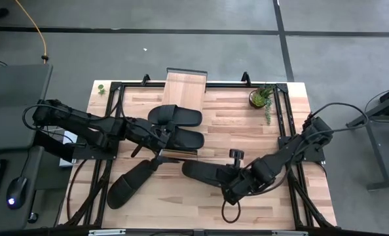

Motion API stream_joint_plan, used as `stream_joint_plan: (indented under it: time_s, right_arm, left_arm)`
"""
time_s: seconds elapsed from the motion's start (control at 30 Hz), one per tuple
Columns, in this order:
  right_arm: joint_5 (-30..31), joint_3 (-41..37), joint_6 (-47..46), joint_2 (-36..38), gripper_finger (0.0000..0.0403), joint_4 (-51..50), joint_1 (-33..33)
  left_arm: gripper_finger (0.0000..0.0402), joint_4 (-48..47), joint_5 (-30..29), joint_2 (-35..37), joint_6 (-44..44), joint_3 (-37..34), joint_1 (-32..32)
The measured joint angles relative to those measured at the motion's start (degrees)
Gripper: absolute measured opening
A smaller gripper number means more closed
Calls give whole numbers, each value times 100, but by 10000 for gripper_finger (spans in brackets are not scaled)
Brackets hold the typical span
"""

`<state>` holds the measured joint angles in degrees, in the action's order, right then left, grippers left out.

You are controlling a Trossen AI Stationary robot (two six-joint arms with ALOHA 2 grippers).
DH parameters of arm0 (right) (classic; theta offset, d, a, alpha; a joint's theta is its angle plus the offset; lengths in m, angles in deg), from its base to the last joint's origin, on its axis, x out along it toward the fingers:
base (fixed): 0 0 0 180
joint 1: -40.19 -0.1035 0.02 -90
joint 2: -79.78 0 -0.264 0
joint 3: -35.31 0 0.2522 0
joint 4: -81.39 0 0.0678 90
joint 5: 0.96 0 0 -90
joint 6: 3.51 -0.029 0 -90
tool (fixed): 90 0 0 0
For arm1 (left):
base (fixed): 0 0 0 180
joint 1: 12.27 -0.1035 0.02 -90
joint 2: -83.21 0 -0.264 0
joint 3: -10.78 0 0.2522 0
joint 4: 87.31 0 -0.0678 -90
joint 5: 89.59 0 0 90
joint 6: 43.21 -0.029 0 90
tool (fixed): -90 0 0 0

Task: Pick and place slides into the shelf
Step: Put the right slipper on the shelf

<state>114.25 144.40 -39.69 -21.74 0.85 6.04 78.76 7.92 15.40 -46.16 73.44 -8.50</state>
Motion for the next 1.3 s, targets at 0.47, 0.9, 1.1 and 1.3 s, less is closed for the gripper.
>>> stream_joint_plan:
  time_s: [0.47, 0.9, 1.1, 1.3]
  right_arm:
    - [-2024, -1583, 871, -4, 1, 3360, -88]
    - [-1684, -1595, 2215, 27, 1, 4350, -326]
    - [-2006, -1595, 1889, 28, 0, 4495, -249]
    - [-1936, -1598, 1550, 28, 0, 4204, -310]
  left_arm:
    - [280, 3, 0, 0, 23, 0, 0]
    - [280, 5, -107, 0, 44, 0, 0]
    - [280, 5, -109, 0, 44, 0, 0]
    - [280, 5, -109, 0, 68, 0, 0]
